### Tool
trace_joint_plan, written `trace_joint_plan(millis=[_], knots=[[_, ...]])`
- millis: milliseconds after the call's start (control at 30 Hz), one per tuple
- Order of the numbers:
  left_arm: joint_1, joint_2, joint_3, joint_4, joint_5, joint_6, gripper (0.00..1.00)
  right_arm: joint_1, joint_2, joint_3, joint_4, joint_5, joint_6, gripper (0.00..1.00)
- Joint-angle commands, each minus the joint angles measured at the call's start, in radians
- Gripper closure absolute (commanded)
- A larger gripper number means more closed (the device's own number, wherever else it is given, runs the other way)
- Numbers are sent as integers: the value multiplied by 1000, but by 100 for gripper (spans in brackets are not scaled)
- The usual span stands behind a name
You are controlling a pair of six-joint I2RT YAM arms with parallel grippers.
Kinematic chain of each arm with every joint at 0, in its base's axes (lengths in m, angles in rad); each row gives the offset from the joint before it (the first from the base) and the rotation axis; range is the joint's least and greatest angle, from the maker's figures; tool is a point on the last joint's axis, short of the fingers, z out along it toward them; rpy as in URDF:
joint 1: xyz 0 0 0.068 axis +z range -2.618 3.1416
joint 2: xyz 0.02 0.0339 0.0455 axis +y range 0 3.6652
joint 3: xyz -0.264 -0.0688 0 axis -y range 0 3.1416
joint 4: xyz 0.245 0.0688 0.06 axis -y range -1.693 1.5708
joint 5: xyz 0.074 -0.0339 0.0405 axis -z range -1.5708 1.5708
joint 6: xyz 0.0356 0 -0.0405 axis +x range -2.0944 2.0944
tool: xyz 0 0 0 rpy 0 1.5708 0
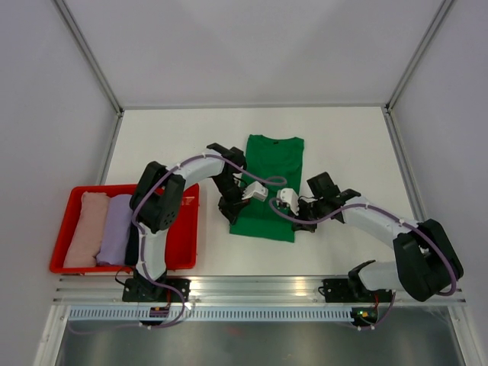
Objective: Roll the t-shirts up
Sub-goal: Roll the tshirt
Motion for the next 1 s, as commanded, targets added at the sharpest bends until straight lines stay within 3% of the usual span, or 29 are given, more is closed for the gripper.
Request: trace_joint_plan(millis=[0, 400, 533, 733, 900, 967], knots=[[19, 24, 37, -48, -4, -27, 77, -20, 17, 25, 24, 24, 50, 100], [71, 18, 94, 8, -38, -133, 71, -54, 43, 45, 51, 57, 107, 94], [85, -97, 95, 62, -25, -173, 71, -58, 63, 65, 40, 50, 132, 94], [62, -235, -107, 277, 91, -334, 51, -84, 52, 50, 67, 34, 159, 92], [10, -168, -136, 405, 35, -490, 49, -84, 77, 68, 54, 38, 165, 85], [1, -149, -139, 436, 8, -519, 48, -86, 76, 70, 49, 47, 165, 78]])
